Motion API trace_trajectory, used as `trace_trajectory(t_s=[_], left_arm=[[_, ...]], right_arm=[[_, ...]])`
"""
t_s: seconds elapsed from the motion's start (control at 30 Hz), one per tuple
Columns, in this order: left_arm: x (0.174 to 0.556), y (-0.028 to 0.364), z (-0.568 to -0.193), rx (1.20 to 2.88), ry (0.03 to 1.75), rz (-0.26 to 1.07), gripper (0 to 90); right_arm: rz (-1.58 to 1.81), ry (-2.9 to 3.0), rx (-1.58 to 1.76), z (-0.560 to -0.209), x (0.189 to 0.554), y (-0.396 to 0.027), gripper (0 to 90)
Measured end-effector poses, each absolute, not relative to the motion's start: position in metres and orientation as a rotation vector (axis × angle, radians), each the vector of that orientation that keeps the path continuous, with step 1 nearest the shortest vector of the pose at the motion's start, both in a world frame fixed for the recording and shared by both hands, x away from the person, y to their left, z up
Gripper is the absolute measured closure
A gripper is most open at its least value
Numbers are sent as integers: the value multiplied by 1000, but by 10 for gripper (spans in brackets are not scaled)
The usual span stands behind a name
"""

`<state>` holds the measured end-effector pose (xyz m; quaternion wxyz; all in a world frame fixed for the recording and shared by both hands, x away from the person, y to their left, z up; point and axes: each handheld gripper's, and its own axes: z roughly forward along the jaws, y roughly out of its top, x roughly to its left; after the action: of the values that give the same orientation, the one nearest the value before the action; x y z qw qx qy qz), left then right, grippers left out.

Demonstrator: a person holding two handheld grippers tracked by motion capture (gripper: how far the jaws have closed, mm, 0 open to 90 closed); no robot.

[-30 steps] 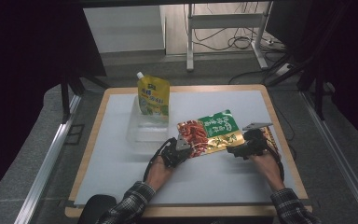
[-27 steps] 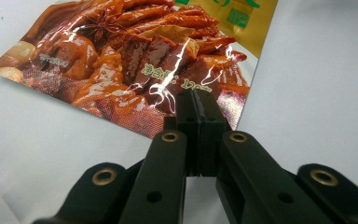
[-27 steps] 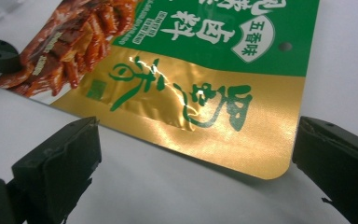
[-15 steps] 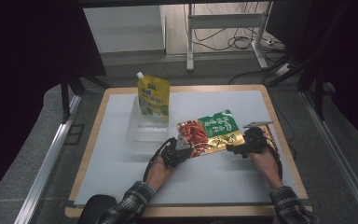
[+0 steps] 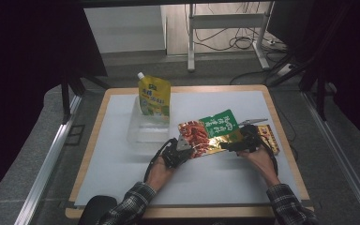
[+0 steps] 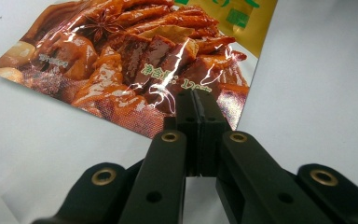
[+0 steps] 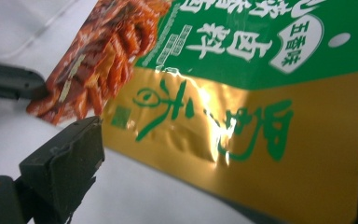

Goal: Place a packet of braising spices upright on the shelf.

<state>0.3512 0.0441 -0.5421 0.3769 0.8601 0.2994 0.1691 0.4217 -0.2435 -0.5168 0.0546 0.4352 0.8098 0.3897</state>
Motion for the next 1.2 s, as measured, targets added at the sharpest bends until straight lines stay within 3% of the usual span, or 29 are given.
trace_trajectory(t_s=[0.1, 0.23, 0.27, 0.37, 0.47, 0.6, 0.63, 0.7, 0.83, 1.2], left_arm=[[351, 44, -542, 2199, 766, 431, 900], [351, 44, -542, 2198, 769, 433, 900], [351, 44, -542, 2198, 769, 434, 900], [350, 43, -542, 2198, 769, 441, 900], [350, 43, -542, 2200, 767, 448, 900], [348, 42, -542, 2201, 771, 478, 873], [348, 42, -542, 2201, 771, 478, 861], [348, 42, -542, 2199, 775, 489, 846], [346, 42, -542, 2193, 772, 512, 815], [342, 52, -537, 2129, 808, 467, 674]], right_arm=[[1177, 2456, 1360, -516, 426, -243, 30], [1182, 2454, 1436, -518, 434, -245, 105], [1181, 2429, 1450, -515, 436, -246, 210], [1172, 2393, 1459, -510, 438, -247, 376], [1148, 2394, 1475, -509, 440, -245, 424], [1104, 2373, 1438, -507, 439, -241, 610], [1104, 2373, 1438, -507, 439, -241, 610], [1102, 2343, 1420, -505, 437, -240, 751], [1098, 2331, 1398, -503, 437, -240, 869], [1127, 2314, 1397, -494, 435, -241, 885]])
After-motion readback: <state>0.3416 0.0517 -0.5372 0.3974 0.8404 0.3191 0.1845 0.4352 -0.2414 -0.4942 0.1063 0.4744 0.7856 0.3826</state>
